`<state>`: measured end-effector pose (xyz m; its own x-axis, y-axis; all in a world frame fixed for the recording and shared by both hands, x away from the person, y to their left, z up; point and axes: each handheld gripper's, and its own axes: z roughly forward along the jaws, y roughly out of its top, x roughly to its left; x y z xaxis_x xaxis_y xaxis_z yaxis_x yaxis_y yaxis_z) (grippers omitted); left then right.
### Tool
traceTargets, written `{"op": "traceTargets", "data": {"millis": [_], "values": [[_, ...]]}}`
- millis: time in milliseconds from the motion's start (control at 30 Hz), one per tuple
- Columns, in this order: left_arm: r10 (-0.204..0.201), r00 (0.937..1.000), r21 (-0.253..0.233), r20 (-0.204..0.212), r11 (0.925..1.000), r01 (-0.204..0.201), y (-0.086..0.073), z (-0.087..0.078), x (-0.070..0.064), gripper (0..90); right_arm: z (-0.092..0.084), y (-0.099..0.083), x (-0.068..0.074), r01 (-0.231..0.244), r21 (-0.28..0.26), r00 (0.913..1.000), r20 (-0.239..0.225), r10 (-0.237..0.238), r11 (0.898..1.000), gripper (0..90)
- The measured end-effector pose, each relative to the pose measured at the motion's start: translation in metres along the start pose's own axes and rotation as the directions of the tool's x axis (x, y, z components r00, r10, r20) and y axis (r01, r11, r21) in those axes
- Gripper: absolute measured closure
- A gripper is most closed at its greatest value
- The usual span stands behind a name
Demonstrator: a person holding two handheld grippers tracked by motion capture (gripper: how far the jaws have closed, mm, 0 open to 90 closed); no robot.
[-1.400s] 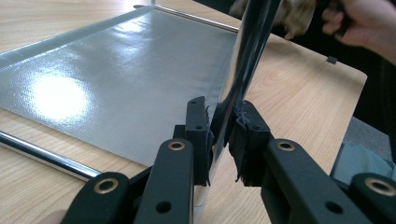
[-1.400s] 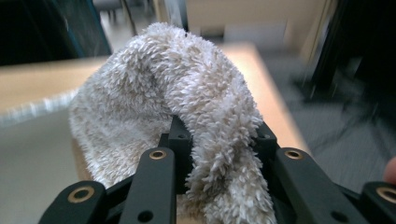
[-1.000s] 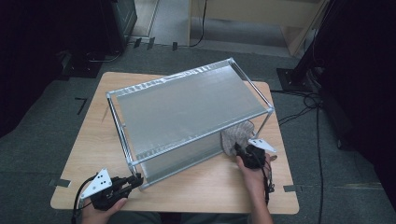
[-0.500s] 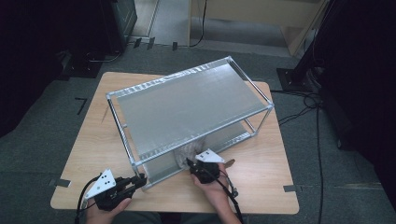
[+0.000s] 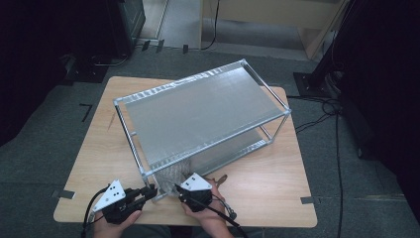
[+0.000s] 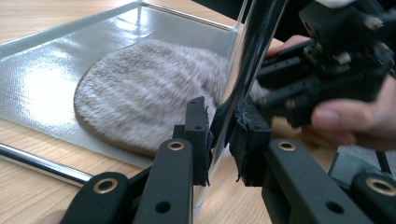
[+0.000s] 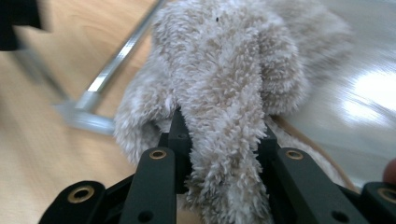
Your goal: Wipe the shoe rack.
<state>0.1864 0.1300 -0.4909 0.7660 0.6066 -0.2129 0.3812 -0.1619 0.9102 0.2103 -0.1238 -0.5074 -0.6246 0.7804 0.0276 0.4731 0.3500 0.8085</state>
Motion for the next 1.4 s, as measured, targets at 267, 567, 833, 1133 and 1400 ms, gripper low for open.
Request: {"op": "traceTargets", "data": {"millis": [267, 567, 833, 1133, 1400], "values": [[0.001, 1.0, -0.001, 0.003, 1.0, -0.001, 0.001, 0.001, 0.001, 77.7, -0.029, -0.015, -0.069, -0.077, 0.037, 0.9686, 0.239, 0.066, 0.996, 70.7], [0.006, 0.9999, -0.002, -0.011, 1.0, -0.006, 0.002, 0.002, 0.004, 77.6, -0.074, -0.037, -0.138, -0.227, 0.032, 0.896, 0.399, 0.196, 0.973, 70.6], [-0.016, 0.9989, -0.005, -0.044, 0.9999, 0.016, 0.004, 0.004, 0.015, 76.8, -0.116, -0.069, -0.169, -0.308, 0.015, 0.8198, 0.512, 0.257, 0.951, 70.5], [-0.036, 0.9966, -0.01, -0.075, 0.9993, 0.036, 0.007, 0.006, 0.026, 76.4, -0.141, -0.072, -0.177, -0.348, -0.137, 0.8656, 0.333, 0.374, 0.928, 33.6], [-0.014, 0.9939, -0.015, -0.109, 0.9998, 0.012, 0.007, 0.004, 0.026, 77.4, -0.163, -0.026, -0.194, -0.286, -0.263, 0.8417, 0.391, 0.373, 0.922, 38.4]]}}
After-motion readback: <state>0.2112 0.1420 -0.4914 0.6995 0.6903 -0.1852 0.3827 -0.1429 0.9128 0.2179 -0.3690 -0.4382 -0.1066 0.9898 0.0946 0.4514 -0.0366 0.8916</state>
